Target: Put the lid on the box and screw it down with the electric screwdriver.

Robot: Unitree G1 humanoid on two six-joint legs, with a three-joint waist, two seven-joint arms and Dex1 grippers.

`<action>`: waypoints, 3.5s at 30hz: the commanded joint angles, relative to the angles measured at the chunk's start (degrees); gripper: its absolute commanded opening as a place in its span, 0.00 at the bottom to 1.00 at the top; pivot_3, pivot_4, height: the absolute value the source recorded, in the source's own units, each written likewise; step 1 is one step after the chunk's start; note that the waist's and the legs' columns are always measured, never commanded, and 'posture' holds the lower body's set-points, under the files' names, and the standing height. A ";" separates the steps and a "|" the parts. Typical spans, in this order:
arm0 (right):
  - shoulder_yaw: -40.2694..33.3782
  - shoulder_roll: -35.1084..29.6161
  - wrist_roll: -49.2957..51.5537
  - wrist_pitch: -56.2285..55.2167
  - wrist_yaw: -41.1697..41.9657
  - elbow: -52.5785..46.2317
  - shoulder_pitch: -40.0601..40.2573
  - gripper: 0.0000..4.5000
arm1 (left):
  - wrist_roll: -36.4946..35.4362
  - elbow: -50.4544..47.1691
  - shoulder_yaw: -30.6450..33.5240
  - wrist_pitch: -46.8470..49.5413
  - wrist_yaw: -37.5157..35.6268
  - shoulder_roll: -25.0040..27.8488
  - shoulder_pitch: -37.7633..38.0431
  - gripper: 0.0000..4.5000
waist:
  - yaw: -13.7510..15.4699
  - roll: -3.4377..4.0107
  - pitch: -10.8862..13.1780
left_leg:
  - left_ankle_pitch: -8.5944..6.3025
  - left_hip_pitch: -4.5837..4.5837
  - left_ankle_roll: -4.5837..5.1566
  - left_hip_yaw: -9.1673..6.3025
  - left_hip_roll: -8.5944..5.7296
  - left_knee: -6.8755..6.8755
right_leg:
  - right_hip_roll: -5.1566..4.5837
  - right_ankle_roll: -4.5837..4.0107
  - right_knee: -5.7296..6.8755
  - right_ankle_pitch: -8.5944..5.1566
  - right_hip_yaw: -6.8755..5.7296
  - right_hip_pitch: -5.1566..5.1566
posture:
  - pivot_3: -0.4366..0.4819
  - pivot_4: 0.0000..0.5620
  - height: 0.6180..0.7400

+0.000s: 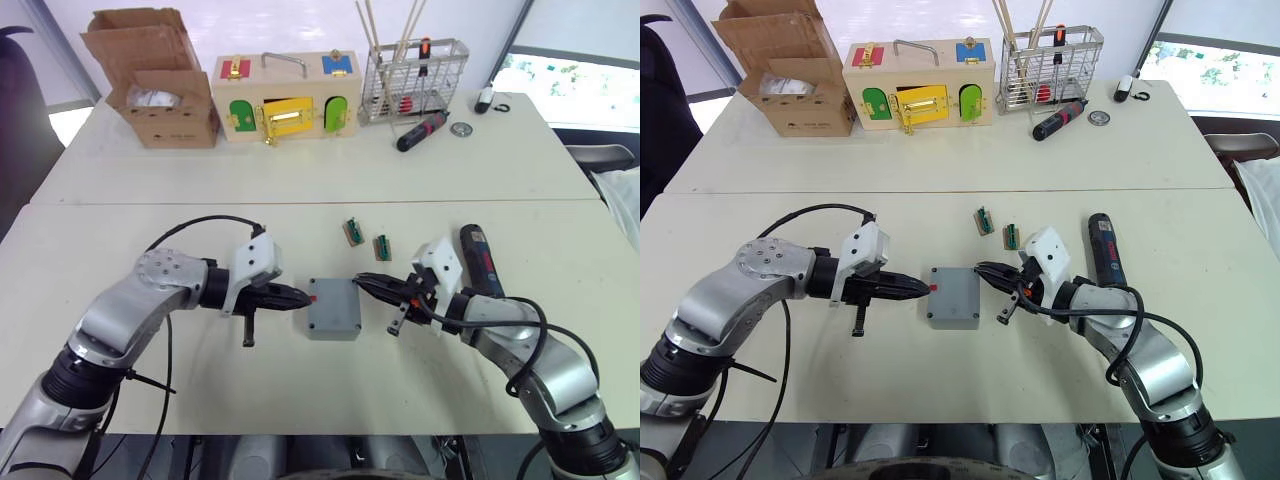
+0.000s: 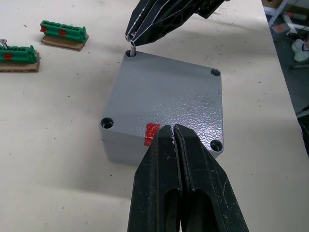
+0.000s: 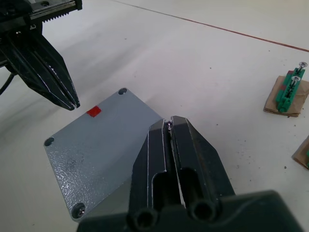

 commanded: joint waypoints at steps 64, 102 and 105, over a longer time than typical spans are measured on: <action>39.46 -29.97 -5.04 39.50 27.72 54.66 -46.35 0.53 | -0.65 -12.57 -3.27 -0.68 9.80 -8.25 5.70 0.00 | 0.34 -1.24 -0.75 | -0.10 0.35 0.15 0.05 0.03 0.07 | -0.08 -0.01 -0.40 0.02 0.00 0.52 | 0.48 0.27 1.00; -28.50 30.73 1.74 22.70 -16.44 -17.25 -25.90 0.43 | 0.08 12.31 -3.49 -4.62 -10.35 -6.29 -13.07 0.00 | -0.43 0.17 -0.35 | 0.39 -1.04 -0.68 0.26 -0.12 0.02 | -0.04 -0.08 0.92 0.20 0.06 -1.50 | 0.48 0.27 1.00; -21.04 28.85 4.01 18.81 -13.70 -20.48 -17.22 0.43 | 1.34 11.49 -4.52 -4.92 -10.95 -5.43 -12.15 0.00 | -0.83 0.17 -0.35 | 0.41 -1.01 -0.70 0.30 -0.08 0.04 | -0.03 -0.08 0.87 0.20 0.07 -1.50 | 0.48 0.27 1.00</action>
